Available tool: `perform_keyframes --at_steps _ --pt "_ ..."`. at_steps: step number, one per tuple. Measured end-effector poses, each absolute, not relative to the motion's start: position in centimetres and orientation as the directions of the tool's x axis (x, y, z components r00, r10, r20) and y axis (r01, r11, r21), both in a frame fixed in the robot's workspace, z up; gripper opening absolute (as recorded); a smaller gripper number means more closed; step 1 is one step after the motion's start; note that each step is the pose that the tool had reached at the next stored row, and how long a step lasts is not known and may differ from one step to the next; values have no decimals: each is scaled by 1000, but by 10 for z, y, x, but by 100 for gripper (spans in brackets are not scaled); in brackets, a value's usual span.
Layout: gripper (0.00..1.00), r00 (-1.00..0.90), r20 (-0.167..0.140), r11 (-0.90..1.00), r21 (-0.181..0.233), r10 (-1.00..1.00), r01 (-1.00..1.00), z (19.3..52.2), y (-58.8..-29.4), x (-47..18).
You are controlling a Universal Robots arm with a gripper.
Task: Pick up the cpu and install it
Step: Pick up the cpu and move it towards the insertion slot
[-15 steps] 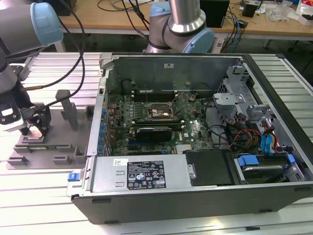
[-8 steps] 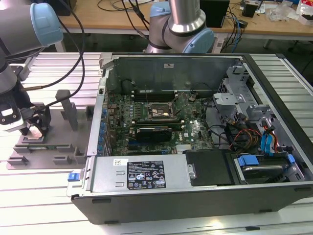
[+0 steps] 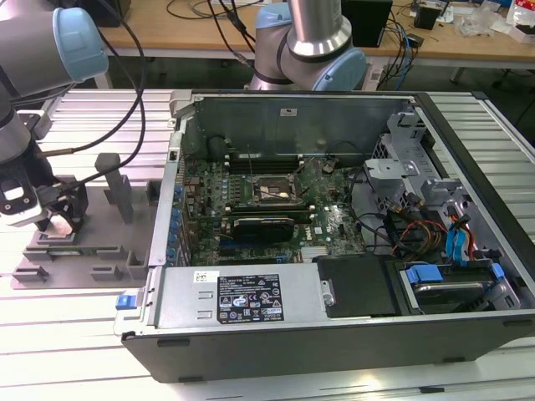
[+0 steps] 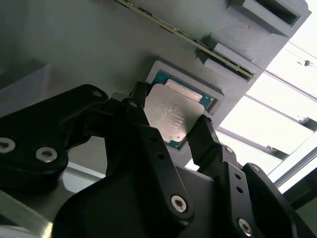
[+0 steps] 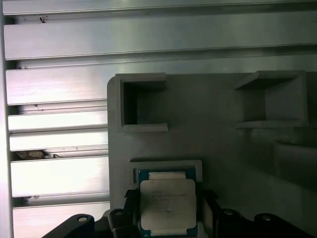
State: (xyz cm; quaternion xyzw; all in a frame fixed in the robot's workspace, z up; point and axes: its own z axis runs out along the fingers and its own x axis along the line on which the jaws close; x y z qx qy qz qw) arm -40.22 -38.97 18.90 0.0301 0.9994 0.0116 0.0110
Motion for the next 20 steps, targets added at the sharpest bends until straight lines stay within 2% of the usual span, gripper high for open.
perform_keyframes --at_steps 5,7,16,20 --pt "60 -998 -21 998 25 61 60 189 -390 -402" --pt "55 -998 -21 998 25 61 60 189 -390 -402" --pt "55 -998 -21 998 26 61 60 189 -390 -402" --pt "55 -998 -21 998 25 60 60 201 -390 -402"
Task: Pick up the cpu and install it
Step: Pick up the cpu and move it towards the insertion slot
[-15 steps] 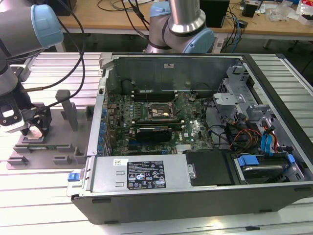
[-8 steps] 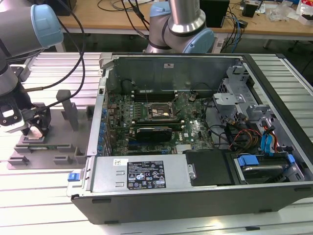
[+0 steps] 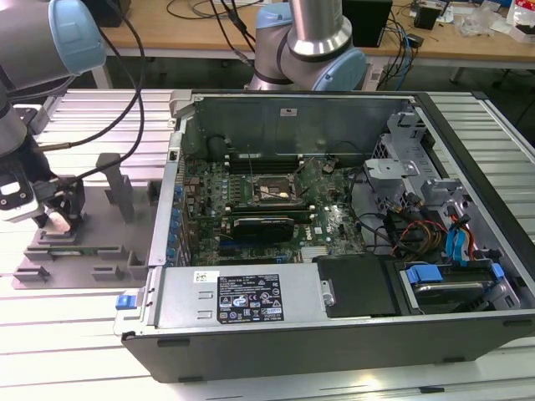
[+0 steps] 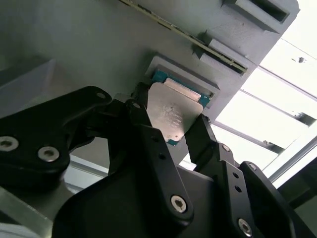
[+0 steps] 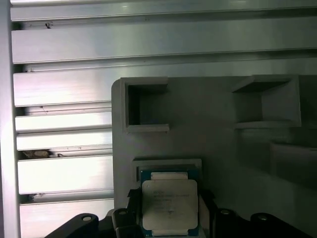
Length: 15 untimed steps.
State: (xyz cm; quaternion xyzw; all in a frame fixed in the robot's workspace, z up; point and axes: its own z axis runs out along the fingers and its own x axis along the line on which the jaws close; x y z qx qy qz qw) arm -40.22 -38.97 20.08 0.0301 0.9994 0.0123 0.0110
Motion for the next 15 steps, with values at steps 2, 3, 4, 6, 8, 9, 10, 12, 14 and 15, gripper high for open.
perform_keyframes --at_steps 2,3,4,6,8,9,10,12,14,15 --pt "55 -998 -19 998 6 60 60 201 -390 -402" --pt "55 -998 -19 998 5 60 60 201 -390 -401" --pt "55 -998 -19 998 5 60 60 201 -390 -401" --pt "55 -998 -19 998 5 60 60 204 -390 -401" --pt "55 -998 -19 998 5 60 60 208 -390 -401" --pt "55 -998 -19 998 5 60 60 210 -390 -401" --pt "55 -998 -19 998 5 60 60 212 -390 -401" --pt "55 -998 -19 998 5 60 60 214 -390 -401" --pt "55 -998 -19 998 5 60 60 215 -390 -401" --pt "55 -998 -19 998 5 60 60 215 -390 -401"
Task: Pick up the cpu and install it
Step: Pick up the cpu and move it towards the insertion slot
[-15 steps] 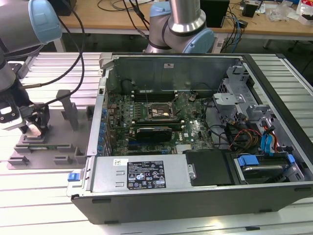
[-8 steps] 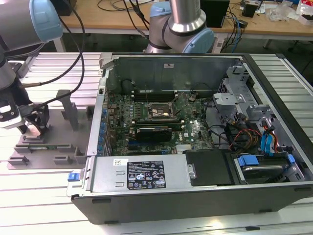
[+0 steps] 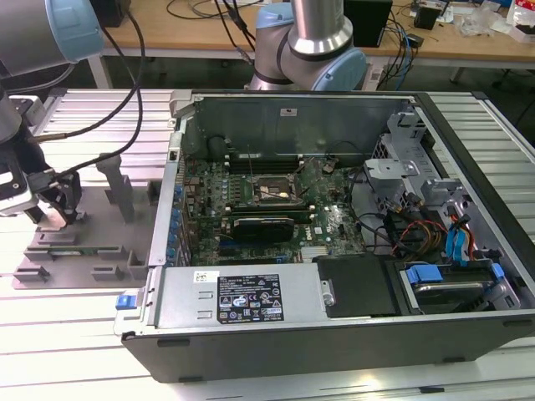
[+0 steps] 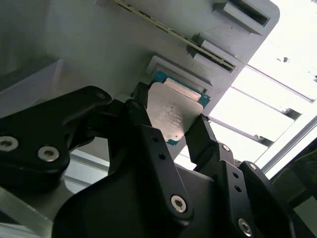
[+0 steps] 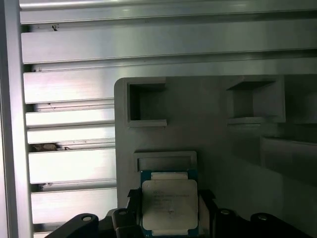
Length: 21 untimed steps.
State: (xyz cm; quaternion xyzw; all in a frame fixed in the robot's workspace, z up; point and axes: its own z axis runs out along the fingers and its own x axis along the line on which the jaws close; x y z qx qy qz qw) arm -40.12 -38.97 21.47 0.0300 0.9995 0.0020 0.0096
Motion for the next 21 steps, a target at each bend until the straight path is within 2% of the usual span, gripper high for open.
perform_keyframes --at_steps 7,21 --pt "55 -998 -19 998 5 60 60 219 -390 -401" --pt "55 -998 -19 998 5 60 60 273 -390 -401"
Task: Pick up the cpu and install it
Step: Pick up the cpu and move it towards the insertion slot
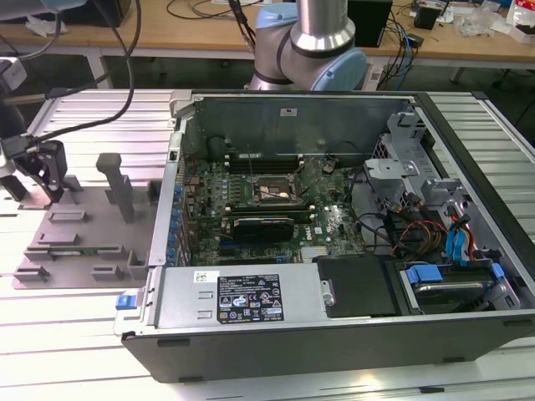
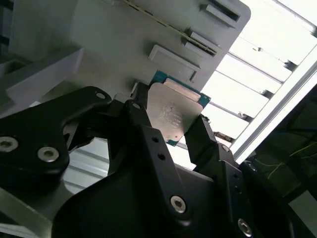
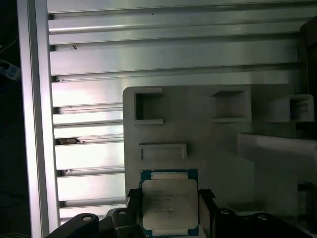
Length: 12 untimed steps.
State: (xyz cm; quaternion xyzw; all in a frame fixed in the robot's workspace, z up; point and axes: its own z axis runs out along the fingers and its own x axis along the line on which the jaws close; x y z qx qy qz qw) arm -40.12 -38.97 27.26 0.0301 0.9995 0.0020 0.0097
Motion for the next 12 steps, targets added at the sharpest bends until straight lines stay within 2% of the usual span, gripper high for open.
perform_keyframes --at_steps 12 --pt "55 -998 -19 998 4 60 60 304 -390 -401"
